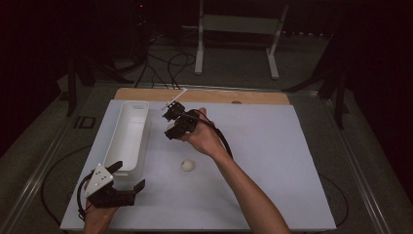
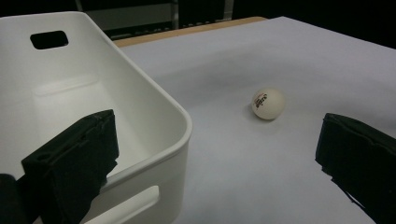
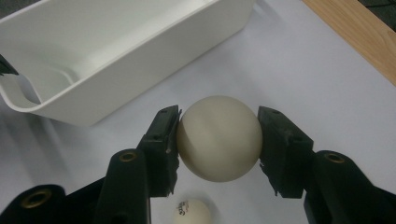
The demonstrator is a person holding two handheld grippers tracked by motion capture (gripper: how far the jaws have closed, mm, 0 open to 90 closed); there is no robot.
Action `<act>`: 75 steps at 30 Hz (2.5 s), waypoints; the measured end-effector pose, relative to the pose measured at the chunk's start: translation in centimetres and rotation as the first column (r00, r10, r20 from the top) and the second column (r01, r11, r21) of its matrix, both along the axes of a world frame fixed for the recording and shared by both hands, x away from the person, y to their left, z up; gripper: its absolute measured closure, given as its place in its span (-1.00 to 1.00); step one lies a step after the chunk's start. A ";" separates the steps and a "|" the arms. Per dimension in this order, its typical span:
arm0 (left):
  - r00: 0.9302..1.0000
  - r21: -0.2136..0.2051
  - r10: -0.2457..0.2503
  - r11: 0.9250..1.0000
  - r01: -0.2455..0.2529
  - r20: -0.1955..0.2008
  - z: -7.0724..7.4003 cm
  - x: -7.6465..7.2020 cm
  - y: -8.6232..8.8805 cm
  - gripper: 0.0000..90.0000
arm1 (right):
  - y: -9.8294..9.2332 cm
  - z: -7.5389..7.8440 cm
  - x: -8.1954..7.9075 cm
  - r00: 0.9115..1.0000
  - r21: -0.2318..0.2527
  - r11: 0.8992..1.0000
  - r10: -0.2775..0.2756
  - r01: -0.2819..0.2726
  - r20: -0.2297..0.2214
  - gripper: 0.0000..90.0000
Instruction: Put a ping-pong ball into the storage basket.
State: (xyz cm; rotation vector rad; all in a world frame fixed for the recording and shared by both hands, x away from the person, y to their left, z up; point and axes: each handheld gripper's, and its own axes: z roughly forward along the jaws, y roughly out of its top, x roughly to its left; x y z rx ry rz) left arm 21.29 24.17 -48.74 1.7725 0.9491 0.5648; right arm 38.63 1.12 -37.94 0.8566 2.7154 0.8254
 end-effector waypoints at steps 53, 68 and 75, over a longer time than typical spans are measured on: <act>1.000 -0.001 -0.003 1.000 0.003 -0.001 0.0 0.0 0.0 -1.00 | 3.3 1.2 -0.4 0.999 0.010 0.999 0.047 -0.047 0.005 0.12; 1.000 -0.001 -0.003 1.000 0.003 0.000 0.0 0.0 0.1 -1.00 | 4.0 1.4 -0.5 0.998 0.016 0.998 0.056 -0.056 0.008 0.12; 1.000 -0.001 -0.003 1.000 0.003 0.001 0.0 0.0 0.1 -1.00 | 4.3 1.4 -0.7 0.998 0.016 0.998 0.059 -0.059 0.006 0.12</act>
